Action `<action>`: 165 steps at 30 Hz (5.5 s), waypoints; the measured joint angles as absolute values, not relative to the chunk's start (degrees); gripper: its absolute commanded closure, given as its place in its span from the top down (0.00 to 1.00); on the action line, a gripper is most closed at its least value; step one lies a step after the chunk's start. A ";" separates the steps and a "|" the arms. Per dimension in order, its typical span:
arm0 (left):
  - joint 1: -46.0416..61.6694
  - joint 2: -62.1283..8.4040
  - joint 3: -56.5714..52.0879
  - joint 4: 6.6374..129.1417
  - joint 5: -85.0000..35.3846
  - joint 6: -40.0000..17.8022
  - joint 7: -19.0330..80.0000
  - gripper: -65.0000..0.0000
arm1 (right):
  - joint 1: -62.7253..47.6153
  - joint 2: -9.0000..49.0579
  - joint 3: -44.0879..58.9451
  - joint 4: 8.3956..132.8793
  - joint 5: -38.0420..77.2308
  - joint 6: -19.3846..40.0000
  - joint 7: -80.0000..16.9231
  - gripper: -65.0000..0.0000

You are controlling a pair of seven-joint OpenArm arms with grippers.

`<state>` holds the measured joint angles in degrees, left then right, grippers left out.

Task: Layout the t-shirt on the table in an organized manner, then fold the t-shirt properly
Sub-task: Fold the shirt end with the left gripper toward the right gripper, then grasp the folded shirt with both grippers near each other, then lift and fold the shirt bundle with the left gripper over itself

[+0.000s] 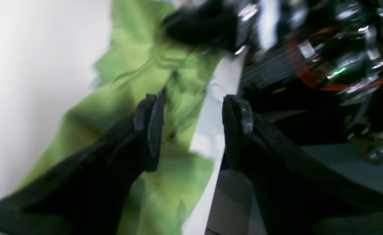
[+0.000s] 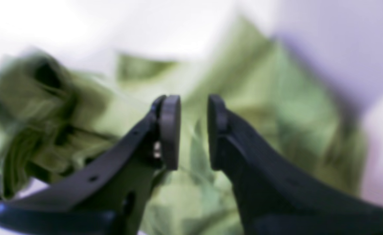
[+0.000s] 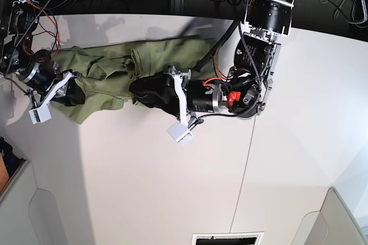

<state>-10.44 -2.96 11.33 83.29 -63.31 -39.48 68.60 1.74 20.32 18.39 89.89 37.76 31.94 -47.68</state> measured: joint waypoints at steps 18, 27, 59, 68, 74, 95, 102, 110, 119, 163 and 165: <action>-4.25 -13.15 5.02 83.31 -62.24 -39.46 68.10 0.49 | 1.41 25.76 29.69 83.02 30.09 29.95 -46.11 0.69; -3.55 -13.21 0.03 83.29 -59.96 -39.48 67.90 0.49 | 0.30 25.26 28.56 79.26 37.41 32.03 -51.11 0.69; 1.52 -19.29 -10.72 83.35 -59.42 -39.48 65.06 0.49 | -0.54 25.58 26.81 79.42 39.72 32.38 -47.72 0.00; 6.98 -15.73 -5.91 83.70 -54.22 -39.92 55.59 0.49 | 0.32 21.56 26.83 90.04 41.82 32.38 -50.43 0.00; 6.81 -13.91 -1.43 83.90 -52.80 -40.14 54.46 0.49 | 0.32 15.64 21.56 97.36 42.13 32.40 -51.94 0.00; 6.76 -13.50 0.71 83.96 -50.39 -40.60 52.12 0.49 | 0.21 10.48 -9.93 103.18 34.85 32.58 -54.19 0.00; 6.66 -13.47 0.75 83.99 -49.63 -40.62 51.51 0.49 | -5.13 10.63 -12.01 105.47 34.87 32.58 -54.59 0.00; 6.66 -13.50 0.78 83.99 -49.52 -40.62 51.37 0.49 | -6.96 10.63 -12.29 105.54 31.00 32.60 -53.21 0.48; 6.55 -13.50 0.80 83.99 -49.54 -40.62 51.37 0.49 | -6.81 10.61 -12.51 109.43 34.83 32.58 -52.71 0.52; 11.68 -13.80 4.80 103.85 -51.35 -39.66 56.18 0.27 | 14.26 10.46 -11.18 80.97 24.84 31.53 -44.56 0.00; 11.31 -13.82 4.75 100.79 -50.74 -39.62 56.03 0.27 | 14.26 10.46 -11.40 80.97 24.88 31.53 -44.56 0.00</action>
<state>11.31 -13.82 4.75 100.79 -50.74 -39.62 56.03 14.26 10.46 -11.40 80.97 24.88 31.53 -44.56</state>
